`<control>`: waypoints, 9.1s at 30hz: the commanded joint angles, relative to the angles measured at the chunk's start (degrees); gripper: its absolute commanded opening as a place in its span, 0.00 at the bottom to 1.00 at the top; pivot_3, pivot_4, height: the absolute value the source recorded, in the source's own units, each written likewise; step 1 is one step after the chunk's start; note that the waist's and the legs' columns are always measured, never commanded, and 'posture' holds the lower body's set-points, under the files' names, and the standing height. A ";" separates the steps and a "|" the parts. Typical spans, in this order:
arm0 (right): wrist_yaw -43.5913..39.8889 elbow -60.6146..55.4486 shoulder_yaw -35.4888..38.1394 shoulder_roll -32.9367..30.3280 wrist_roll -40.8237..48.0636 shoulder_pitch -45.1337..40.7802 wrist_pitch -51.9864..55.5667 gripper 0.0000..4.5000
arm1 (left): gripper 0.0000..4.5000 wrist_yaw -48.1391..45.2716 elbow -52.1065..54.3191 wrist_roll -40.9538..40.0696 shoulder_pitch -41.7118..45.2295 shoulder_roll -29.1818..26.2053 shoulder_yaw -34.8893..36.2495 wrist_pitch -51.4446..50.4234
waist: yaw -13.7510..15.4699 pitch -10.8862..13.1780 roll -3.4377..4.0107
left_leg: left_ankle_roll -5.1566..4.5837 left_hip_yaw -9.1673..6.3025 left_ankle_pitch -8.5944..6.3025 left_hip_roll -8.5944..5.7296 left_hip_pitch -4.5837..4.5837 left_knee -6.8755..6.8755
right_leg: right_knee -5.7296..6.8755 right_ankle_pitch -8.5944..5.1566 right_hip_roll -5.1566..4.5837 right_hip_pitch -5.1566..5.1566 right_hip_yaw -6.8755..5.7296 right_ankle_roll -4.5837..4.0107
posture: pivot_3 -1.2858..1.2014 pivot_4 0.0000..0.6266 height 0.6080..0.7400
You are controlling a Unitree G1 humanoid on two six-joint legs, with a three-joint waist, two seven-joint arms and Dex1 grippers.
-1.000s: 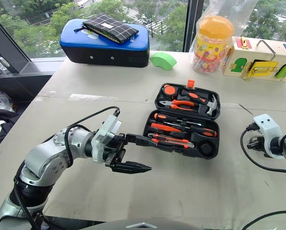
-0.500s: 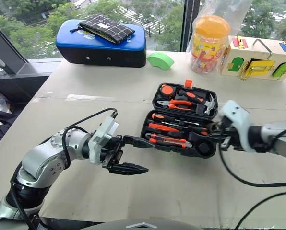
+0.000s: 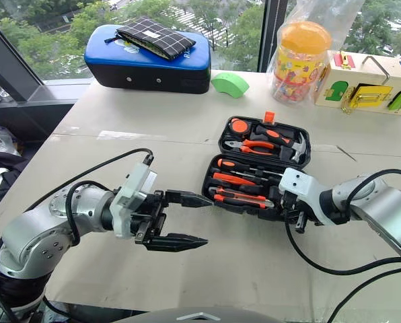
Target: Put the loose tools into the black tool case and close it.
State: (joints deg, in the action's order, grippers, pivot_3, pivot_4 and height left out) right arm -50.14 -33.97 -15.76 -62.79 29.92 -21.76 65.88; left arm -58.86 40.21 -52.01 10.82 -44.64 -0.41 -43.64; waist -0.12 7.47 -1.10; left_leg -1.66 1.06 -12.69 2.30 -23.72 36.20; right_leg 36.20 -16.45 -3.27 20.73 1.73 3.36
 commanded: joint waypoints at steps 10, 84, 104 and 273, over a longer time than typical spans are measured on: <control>-3.87 1.47 2.49 -2.40 -0.85 1.84 -2.93 0.55 | 0.81 9.15 6.18 -5.53 -4.01 -0.16 2.42 -1.11 | 0.62 -0.03 -0.04 | 0.00 -0.03 0.00 0.00 0.00 0.00 | -0.02 0.00 0.05 -0.01 -0.01 0.00 | 0.52 0.24 1.00; -6.67 -2.57 13.17 -3.92 4.39 7.65 -4.45 0.76 | 0.81 0.69 0.39 0.84 -9.58 -3.18 2.16 9.29 | 0.91 0.06 0.14 | 0.02 0.14 0.01 -0.06 -0.03 -0.30 | -0.34 0.06 -0.28 -0.01 -0.27 0.10 | 0.52 0.24 1.00; -6.04 -1.77 6.91 -3.85 1.88 7.57 -5.49 0.76 | 0.81 3.30 0.38 -0.53 -4.37 -1.77 0.95 5.15 | 0.81 0.06 0.09 | 0.02 0.16 0.01 -0.05 -0.03 -0.16 | -0.31 0.07 -0.23 -0.03 -0.22 0.12 | 0.52 0.24 1.00; 29.91 11.91 13.76 45.11 -3.82 2.97 -12.77 0.00 | 0.01 -15.39 -48.26 41.48 29.76 8.19 -22.95 11.59 | -1.26 -0.34 -0.41 | 0.57 0.11 0.39 0.11 0.02 -0.25 | 0.82 0.23 0.63 0.42 0.28 0.38 | 0.52 0.24 1.00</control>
State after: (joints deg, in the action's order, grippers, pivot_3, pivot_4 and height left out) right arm -19.87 -16.10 -5.64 -17.73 25.11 -16.83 56.23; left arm -73.65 -6.80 -13.10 42.68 -35.67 -20.66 -31.50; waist -1.39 7.13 -1.51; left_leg -1.08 1.16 -12.30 2.41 -23.70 35.95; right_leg 37.02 -16.22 -2.63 21.15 2.01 3.74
